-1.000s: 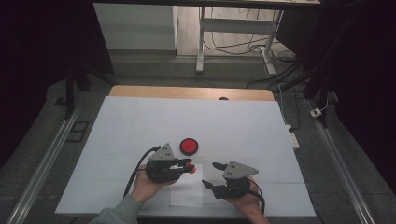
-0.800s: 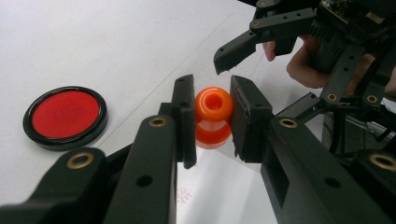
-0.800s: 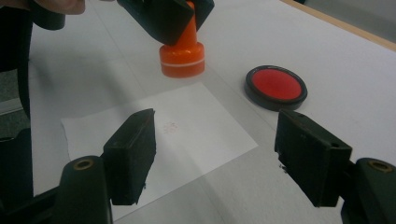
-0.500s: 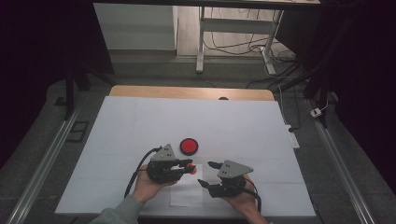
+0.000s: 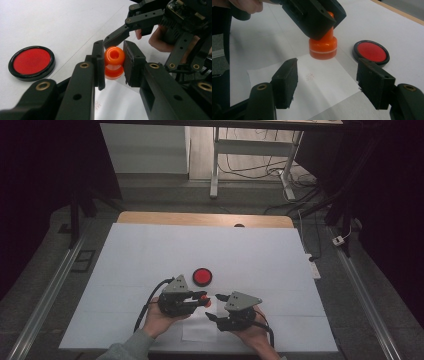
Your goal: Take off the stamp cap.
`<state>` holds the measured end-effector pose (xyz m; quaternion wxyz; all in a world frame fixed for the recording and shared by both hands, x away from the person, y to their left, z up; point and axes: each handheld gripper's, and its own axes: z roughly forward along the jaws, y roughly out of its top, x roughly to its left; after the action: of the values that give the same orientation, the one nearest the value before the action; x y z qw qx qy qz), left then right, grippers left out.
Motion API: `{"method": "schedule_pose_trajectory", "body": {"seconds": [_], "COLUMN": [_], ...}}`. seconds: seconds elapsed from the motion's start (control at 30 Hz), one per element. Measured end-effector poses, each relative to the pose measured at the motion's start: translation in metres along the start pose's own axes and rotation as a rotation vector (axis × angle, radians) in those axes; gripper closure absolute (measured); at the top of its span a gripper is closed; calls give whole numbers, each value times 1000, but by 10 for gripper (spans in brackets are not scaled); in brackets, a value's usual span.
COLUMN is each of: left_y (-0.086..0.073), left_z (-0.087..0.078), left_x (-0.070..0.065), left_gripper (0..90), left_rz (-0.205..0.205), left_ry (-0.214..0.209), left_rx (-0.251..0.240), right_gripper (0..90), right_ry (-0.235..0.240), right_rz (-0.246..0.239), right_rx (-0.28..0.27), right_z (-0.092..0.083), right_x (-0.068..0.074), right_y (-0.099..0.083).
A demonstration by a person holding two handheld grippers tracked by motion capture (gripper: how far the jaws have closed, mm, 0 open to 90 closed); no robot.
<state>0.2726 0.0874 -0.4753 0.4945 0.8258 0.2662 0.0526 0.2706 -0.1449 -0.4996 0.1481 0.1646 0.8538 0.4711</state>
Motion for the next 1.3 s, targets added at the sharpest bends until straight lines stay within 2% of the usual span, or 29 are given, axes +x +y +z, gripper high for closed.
{"method": "schedule_pose_trajectory", "body": {"seconds": [0.5,1.3], "left_y": [0,-1], "left_z": [1,2], "left_x": [-1,-1], "left_gripper": [726,726], "left_rz": [0,-2], "left_ry": [-6,-8], "left_rx": [1,3], "right_gripper": [487,617], "right_ry": [-7,-7], "right_rz": [2,-5], "right_rx": [21,23], "right_z": [8,12], "right_x": [3,5], "right_y": [4,6]}}
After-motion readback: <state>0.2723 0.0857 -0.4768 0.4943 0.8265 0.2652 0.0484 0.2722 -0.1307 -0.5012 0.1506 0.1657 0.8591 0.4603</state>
